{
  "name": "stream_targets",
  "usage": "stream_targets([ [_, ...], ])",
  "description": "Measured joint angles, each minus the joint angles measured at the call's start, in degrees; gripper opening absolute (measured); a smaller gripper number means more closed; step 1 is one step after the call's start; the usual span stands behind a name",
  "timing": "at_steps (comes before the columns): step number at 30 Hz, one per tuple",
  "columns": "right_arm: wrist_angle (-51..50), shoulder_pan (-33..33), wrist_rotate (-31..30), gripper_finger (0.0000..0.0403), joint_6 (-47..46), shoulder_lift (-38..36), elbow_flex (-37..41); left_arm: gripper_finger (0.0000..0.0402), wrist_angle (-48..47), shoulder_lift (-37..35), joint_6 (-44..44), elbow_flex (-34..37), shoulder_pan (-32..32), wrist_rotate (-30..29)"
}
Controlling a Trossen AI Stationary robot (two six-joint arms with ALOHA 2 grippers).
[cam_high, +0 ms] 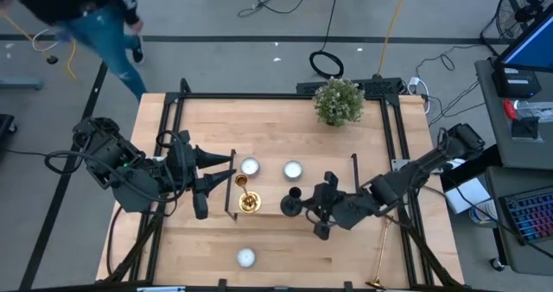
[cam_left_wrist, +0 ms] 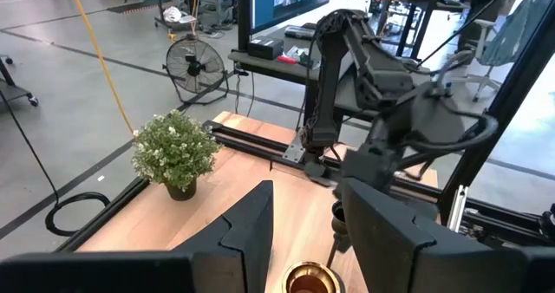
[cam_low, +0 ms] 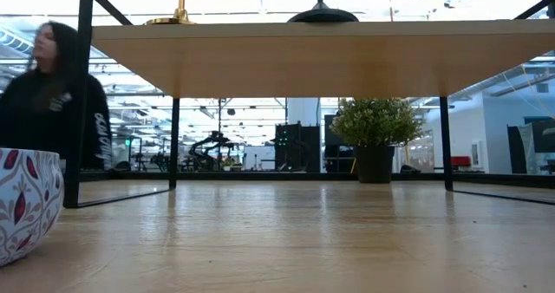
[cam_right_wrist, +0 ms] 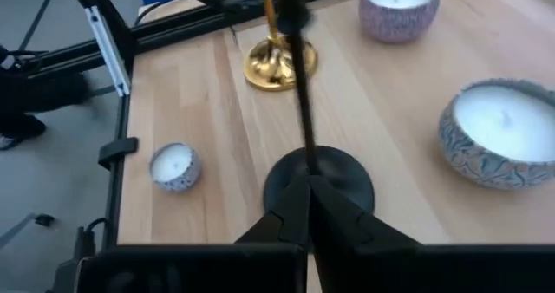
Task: Pick & Place candle stick holders
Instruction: Put the black candleholder on the shelf
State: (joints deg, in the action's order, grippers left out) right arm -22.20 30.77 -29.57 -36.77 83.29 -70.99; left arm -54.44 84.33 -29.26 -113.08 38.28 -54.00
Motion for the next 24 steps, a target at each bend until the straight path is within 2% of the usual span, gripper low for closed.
stream_targets([
  [5,-3.1,3.0,-2.2,0.0,-2.8,0.0,-1.5,0.0145,-1.1,0.0,-0.5,0.0,0.0,0.0],
  [13,-1.1,4.2,-4.9,0.0,-6.0,3.4,-1.5,0.0145,-2.4,0.0,-1.3,0.0,0.0,0.0],
  [19,4.0,3.5,-3.3,0.0,-4.4,7.2,-1.5,0.0145,-2.4,0.0,-1.5,0.0,0.0,0.0],
  [24,4.1,3.0,-1.7,0.0,-4.5,10.1,-1.5,0.0145,-2.4,0.0,-2.3,0.0,0.1,0.0],
])
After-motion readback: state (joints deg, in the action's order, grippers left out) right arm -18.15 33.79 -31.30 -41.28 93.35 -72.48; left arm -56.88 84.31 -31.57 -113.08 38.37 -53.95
